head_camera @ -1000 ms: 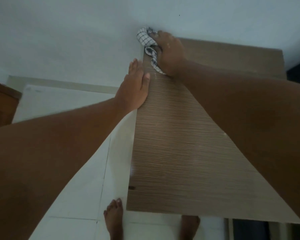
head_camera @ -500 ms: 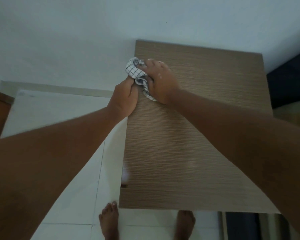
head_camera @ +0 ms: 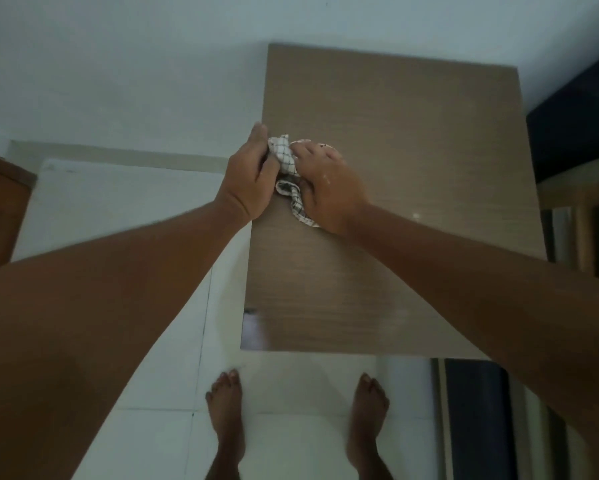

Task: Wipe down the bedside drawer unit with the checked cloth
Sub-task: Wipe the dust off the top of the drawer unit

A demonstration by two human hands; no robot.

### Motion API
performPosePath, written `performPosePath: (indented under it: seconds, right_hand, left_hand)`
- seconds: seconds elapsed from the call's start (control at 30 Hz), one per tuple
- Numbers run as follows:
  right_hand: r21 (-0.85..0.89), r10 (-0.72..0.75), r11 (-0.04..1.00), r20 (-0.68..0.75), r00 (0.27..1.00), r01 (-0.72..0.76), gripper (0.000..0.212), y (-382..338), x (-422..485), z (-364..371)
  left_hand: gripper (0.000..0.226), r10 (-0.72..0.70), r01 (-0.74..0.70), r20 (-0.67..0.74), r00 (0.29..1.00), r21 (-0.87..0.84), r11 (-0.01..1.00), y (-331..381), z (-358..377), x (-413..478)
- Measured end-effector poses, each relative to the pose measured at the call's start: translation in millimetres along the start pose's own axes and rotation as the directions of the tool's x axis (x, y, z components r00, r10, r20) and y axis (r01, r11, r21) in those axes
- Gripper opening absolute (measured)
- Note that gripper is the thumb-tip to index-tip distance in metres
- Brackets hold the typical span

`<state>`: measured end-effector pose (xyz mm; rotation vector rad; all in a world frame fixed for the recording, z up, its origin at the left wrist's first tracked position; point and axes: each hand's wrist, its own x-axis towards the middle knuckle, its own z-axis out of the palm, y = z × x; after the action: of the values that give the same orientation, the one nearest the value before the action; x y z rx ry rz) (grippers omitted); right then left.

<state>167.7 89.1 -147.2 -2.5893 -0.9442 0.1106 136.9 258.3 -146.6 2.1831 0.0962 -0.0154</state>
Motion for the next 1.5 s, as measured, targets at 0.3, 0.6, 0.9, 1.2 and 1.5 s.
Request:
performPosePath:
  seconds: [0.3,0.6,0.9,1.2,1.5]
  right_hand:
    - [-0.008,0.014,1.0,0.019,1.0,-0.014,0.05,-26,-67,11]
    - [-0.008,-0.03,1.0,-0.015,0.999,0.03,0.049,-56,-152,28]
    - [0.091,-0.04,0.995,0.003,0.999,0.04,0.046,-87,-229,43]
    - [0.302,-0.067,0.952,0.068,0.995,0.043,0.042,-106,-289,60]
    - [0.397,0.081,0.917,-0.122,0.989,-0.026,0.041,-108,-269,30]
  left_hand:
    - [0.062,0.034,-0.035,0.013,0.999,0.101,0.994,-1,11,-30]
    - [0.06,0.079,-0.107,0.112,0.99,0.264,0.959,-5,19,-70]
    - [0.062,0.077,-0.117,0.135,0.988,0.321,0.94,-3,26,-78]
    - [0.06,0.092,-0.124,0.109,0.99,0.335,0.934,-5,26,-79]
    - [0.056,0.055,-0.092,0.113,0.992,0.356,0.93,2,23,-74]
